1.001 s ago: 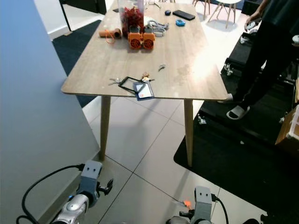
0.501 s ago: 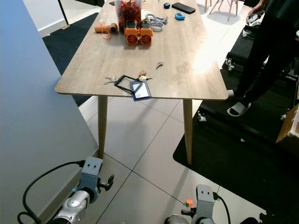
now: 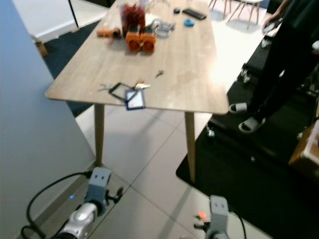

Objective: Hang keys on a hook

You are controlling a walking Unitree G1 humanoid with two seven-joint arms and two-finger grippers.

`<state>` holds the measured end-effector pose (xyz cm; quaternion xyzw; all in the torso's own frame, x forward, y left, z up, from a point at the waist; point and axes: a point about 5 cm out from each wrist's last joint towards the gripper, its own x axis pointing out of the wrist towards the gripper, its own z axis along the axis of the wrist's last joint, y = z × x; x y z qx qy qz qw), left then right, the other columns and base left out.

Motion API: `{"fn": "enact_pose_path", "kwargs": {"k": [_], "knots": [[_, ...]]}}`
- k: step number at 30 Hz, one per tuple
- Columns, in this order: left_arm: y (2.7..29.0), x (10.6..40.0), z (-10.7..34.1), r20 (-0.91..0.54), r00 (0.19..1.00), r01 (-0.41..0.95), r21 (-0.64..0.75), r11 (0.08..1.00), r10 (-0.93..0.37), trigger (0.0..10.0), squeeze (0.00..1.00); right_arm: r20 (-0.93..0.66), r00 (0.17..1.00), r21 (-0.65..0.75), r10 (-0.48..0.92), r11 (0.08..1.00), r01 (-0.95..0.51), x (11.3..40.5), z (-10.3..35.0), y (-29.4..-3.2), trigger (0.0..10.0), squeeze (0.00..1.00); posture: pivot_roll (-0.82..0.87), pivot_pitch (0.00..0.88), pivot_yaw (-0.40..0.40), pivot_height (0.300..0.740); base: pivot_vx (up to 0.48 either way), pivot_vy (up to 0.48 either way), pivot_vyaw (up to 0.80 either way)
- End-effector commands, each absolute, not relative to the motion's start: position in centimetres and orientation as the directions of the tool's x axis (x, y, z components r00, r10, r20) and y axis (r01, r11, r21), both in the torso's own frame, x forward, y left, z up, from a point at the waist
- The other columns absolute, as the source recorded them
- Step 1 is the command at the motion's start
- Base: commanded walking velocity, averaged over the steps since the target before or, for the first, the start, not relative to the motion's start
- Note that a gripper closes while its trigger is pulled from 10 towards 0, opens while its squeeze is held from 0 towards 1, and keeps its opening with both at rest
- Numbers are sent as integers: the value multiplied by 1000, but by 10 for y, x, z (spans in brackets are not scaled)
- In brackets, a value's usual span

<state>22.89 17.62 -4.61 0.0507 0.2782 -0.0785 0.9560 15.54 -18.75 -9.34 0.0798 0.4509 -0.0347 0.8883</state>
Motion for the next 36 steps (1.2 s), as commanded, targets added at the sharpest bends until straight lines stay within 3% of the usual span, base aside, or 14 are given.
{"fn": "enact_pose_path", "kwargs": {"k": [1,23,29,36], "knots": [[180,220,-52,-569,815,163,45,986,-109,10000,0,-811,584,126,26,983,131,153,-95,-180,10000,0,103,47,-34,740,0,-480,0],[181,223,-53,-593,800,137,38,990,-88,10000,0,-804,595,129,17,981,146,155,-94,-183,10000,0,103,56,-33,740,0,-22,0],[182,222,-53,-597,798,136,49,990,-80,10000,0,-795,605,122,52,990,76,158,-93,-180,10000,0,101,57,-35,740,0,0,0],[181,221,-54,-599,797,134,49,990,-79,10000,0,-795,605,115,54,991,63,159,-92,-180,10000,0,97,55,-36,740,0,0,800]]}}
